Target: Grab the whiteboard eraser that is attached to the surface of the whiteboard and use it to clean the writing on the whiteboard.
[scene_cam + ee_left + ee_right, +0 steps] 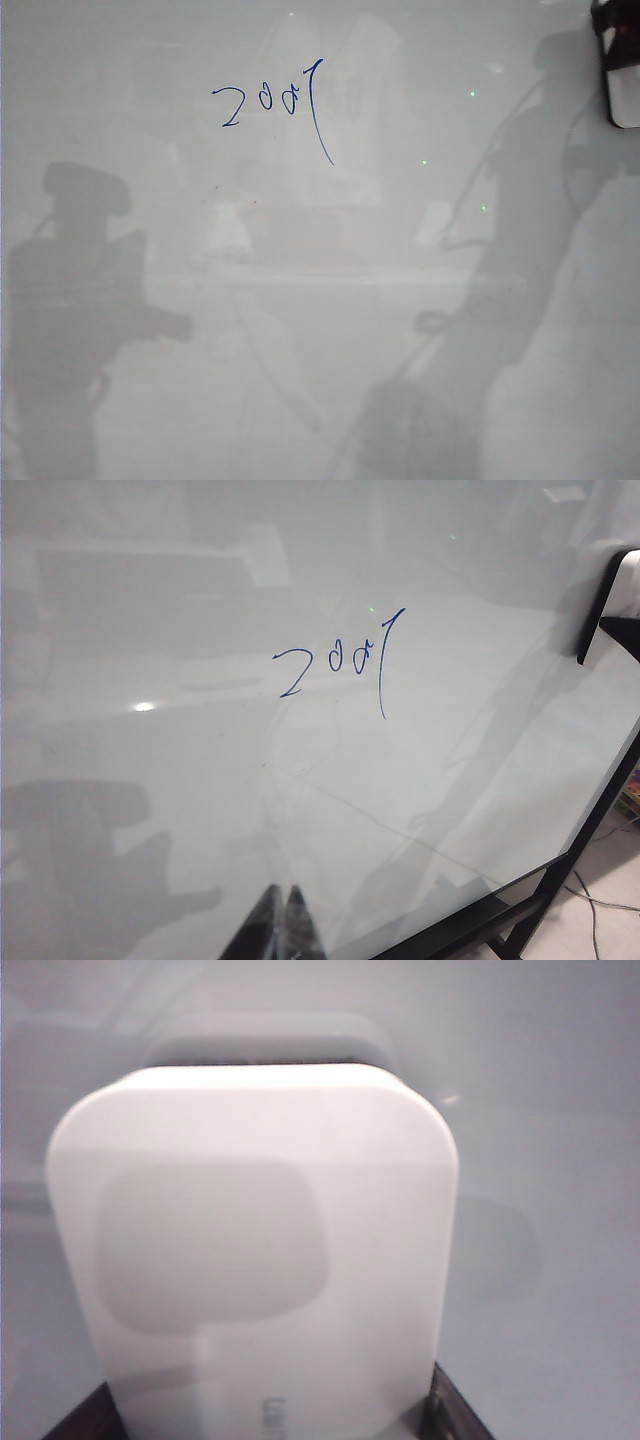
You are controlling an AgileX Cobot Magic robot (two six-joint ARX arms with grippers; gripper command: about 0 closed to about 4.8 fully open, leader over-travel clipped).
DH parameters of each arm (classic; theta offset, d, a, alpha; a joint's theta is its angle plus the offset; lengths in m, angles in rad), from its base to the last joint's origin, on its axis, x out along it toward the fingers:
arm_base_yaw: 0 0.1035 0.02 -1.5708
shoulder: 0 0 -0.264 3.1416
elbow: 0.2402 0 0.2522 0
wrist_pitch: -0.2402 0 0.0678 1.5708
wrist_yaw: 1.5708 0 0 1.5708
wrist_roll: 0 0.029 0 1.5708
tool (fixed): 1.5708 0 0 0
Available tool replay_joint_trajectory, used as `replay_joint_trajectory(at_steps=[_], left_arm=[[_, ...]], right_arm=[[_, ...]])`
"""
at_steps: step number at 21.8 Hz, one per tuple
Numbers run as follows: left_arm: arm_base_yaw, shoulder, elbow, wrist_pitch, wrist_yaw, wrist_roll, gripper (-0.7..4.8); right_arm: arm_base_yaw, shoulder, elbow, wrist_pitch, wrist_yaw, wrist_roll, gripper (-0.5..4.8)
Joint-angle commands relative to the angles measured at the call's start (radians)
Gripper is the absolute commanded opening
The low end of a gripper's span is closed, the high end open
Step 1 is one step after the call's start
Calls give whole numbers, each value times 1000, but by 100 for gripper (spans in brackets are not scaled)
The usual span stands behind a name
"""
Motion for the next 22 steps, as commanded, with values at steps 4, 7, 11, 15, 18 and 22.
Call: replay_joint_trajectory(at_steps=[4, 7, 11, 15, 18, 22], left_arm=[[2, 1, 5, 5, -25, 4, -6], [1, 1, 5, 5, -25, 3, -6], [1, 1, 5, 6, -25, 3, -6], [1, 1, 5, 6, -21, 4, -6], [2, 1, 5, 6, -23, 4, -6], [2, 1, 5, 6, -33, 3, -6]], right_arm=[[231, -137, 6, -85, 71, -125, 260], [426, -152, 37, -151, 191, -203, 260], [649, -64, 135, -207, 372, -275, 260], [779, 109, 300, -311, 452, -282, 260], [831, 235, 406, -324, 508, -310, 260], [842, 372, 528, -323, 511, -330, 260]])
